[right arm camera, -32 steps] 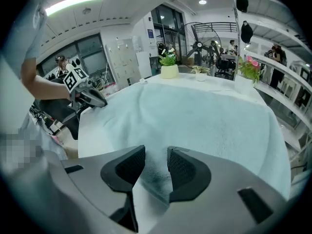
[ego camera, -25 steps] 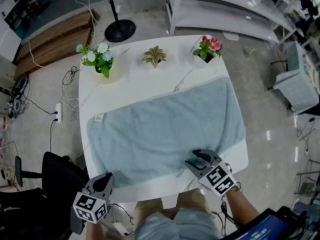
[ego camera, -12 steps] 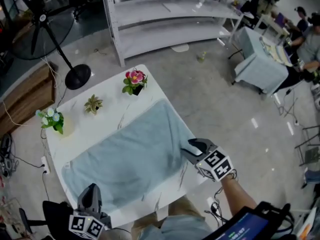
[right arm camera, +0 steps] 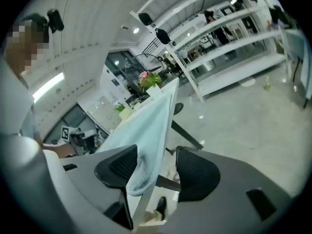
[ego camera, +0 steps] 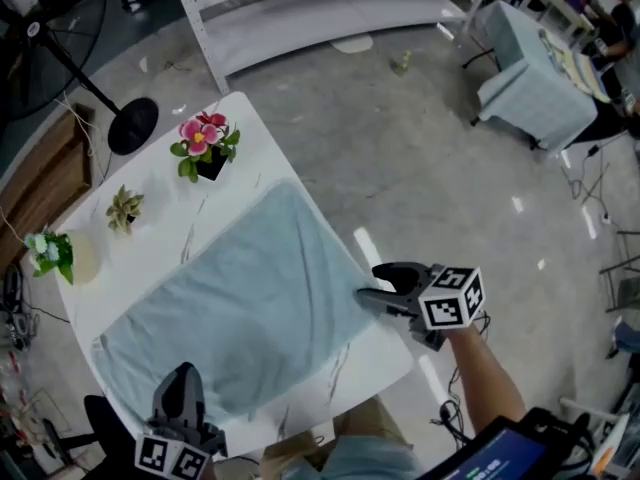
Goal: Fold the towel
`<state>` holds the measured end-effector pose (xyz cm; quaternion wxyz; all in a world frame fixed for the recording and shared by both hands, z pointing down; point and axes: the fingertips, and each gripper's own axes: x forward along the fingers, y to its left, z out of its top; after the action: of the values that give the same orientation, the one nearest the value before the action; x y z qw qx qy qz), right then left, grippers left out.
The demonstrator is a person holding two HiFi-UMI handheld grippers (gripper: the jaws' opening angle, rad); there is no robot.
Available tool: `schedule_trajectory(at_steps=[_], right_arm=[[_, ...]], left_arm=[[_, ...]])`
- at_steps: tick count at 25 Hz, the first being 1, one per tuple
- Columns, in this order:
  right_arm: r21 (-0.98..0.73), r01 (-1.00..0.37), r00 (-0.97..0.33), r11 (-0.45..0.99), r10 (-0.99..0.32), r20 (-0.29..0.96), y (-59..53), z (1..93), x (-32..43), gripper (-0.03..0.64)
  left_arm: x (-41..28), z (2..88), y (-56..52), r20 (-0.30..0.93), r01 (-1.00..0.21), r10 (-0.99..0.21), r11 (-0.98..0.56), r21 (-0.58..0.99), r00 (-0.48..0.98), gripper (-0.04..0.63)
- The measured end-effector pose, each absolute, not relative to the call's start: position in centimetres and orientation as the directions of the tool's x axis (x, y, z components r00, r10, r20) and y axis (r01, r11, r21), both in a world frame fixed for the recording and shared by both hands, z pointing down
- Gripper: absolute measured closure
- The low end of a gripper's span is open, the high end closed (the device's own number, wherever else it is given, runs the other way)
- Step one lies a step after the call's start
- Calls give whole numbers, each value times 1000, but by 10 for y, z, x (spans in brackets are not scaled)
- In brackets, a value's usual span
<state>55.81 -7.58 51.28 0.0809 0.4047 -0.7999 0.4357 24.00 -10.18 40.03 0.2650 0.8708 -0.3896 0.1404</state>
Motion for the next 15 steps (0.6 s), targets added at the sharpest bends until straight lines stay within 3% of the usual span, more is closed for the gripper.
schedule_trajectory(at_steps=[3,6,11,13,15], right_arm=[[-773,-565,-758,288,-551,349,-82,511,550,392],[-837,-477,-775,270,-578,255,-99,507,556,396],[-793,-502,-808,345,-514,288,-138,498,555,407],[-744,-553,-801,375,-483,353,-143,499,551,459],[-681,-615,-774,397,-469,425,-144,502,549,591]], left_arm=[[258,400,-108,454,-752,-601,-560,347,658,586],[267,398,-113,455,-757,-607,-559,339,652,586],[275,395,-118,457,-773,-624,-542,331,633,586],[275,394,-118,458,-778,-630,-535,331,627,586],[274,392,-119,456,-782,-636,-528,331,623,586]])
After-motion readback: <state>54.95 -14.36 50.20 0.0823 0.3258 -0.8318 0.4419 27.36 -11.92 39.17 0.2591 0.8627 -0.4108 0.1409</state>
